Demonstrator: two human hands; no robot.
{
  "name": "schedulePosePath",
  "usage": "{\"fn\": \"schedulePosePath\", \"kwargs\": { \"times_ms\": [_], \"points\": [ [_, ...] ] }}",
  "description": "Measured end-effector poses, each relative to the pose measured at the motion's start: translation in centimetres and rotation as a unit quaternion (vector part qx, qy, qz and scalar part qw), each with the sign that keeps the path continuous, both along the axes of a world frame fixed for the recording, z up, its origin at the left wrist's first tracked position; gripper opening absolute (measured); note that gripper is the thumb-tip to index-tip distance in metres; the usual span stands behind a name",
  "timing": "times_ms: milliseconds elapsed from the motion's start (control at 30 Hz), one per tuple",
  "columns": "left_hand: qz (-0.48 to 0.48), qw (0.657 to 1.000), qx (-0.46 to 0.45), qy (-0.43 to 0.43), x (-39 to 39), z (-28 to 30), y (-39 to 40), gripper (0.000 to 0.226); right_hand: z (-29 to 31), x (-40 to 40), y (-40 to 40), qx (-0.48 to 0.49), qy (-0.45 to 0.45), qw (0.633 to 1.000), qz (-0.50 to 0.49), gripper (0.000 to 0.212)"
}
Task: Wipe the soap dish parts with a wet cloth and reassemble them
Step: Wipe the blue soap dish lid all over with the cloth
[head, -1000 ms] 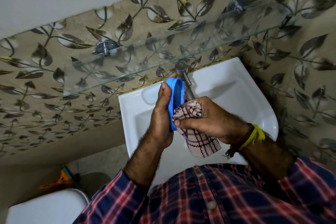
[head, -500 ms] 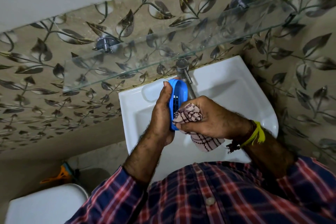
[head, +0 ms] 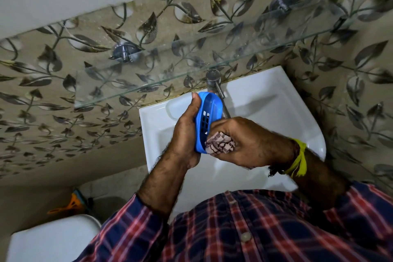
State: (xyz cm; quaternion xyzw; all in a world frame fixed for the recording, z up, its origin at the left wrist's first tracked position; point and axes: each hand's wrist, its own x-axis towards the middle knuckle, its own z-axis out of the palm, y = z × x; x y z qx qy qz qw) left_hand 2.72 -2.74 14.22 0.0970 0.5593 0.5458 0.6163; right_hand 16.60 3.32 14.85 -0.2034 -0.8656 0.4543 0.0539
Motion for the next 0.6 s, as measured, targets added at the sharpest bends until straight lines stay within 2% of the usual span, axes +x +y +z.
{"fn": "schedulePosePath", "kwargs": {
  "times_ms": [100,267,400,533,600],
  "points": [
    [0.002,1.000,-0.007,-0.008,0.1,0.0,-0.1,0.061,0.2,-0.3,-0.2,-0.019,0.001,1.000,0.011,0.018],
    [0.017,1.000,-0.019,-0.004,-0.2,-0.2,-0.1,0.062,-0.3,0.0,-0.1,0.054,-0.056,0.997,0.011,0.019],
    [0.027,0.999,-0.027,-0.011,-0.7,-0.3,0.1,0.062,-0.2,-0.1,-0.6,0.106,-0.019,0.994,0.012,0.017],
    [0.045,0.998,-0.040,-0.032,-1.4,0.2,0.2,0.060,-1.5,0.4,-1.6,0.220,0.022,0.975,-0.010,0.014],
    [0.044,0.997,-0.052,-0.040,-1.5,0.3,0.5,0.056,-2.3,0.4,-1.8,0.247,0.054,0.967,-0.021,0.017]
  ]
}}
